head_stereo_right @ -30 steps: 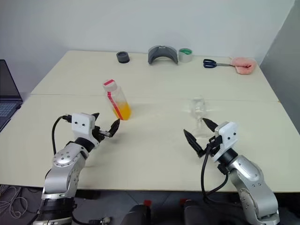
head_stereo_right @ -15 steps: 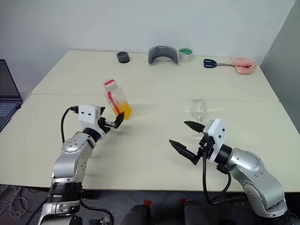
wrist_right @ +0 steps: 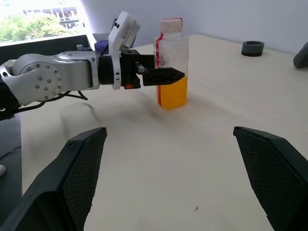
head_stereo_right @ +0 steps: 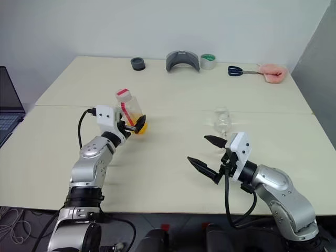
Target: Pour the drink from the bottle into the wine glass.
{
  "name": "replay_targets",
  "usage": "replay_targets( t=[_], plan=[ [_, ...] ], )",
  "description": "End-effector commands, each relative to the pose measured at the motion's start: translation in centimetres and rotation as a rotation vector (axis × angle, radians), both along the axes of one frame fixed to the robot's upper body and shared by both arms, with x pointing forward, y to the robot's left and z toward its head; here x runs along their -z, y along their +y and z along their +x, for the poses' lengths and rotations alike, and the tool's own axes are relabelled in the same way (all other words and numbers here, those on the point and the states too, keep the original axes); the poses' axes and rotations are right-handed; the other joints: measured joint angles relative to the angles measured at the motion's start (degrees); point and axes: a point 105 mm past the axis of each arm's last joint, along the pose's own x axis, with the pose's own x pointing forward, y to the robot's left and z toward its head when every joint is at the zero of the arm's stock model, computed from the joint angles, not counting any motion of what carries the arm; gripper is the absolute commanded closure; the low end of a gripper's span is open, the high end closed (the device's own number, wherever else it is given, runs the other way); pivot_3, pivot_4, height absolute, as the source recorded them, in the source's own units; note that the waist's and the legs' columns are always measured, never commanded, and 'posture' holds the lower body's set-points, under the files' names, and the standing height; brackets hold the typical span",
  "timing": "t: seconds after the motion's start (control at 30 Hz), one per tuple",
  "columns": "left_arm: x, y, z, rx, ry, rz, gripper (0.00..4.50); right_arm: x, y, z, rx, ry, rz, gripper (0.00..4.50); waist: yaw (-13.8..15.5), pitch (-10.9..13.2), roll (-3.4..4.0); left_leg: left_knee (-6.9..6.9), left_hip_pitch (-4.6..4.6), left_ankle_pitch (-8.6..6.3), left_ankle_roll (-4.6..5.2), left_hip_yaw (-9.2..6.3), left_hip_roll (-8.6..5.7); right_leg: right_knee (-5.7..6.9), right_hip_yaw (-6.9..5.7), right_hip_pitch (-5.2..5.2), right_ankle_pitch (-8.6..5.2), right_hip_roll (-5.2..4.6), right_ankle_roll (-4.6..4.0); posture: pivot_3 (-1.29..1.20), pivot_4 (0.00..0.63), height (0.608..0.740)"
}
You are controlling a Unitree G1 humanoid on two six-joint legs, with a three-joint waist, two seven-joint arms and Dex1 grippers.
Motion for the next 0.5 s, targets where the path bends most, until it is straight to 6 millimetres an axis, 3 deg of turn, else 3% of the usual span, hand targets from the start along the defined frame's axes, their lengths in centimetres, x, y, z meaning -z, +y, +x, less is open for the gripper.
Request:
replay_targets(
  t=[0.03,0.5],
  plan=[
    [-1.9,-0.6,0.7,-0.007,-0.076,0.013,0.03,-0.9,0.3,-0.3,-0.008,-0.052,0.005,0.00,0.0,0.0,0.00,0.00,-0.01,0.00,0.00,0.00,0.00,0.00,0.00,0.00,0.00,0.00,0.00,0.00,0.150,0.740],
    [-3.3,-1.7,2.4,-0.023,-0.114,0.016,0.03,-0.7,0.2,-0.2,-0.008,-0.041,-0.004,0.00,0.0,0.0,-0.01,0.05,-0.04,0.01,-0.01,-0.02,-0.02,0.01,-0.01,-0.01,0.00,-0.01,0.00,0.00,0.150,0.740]
  ],
)
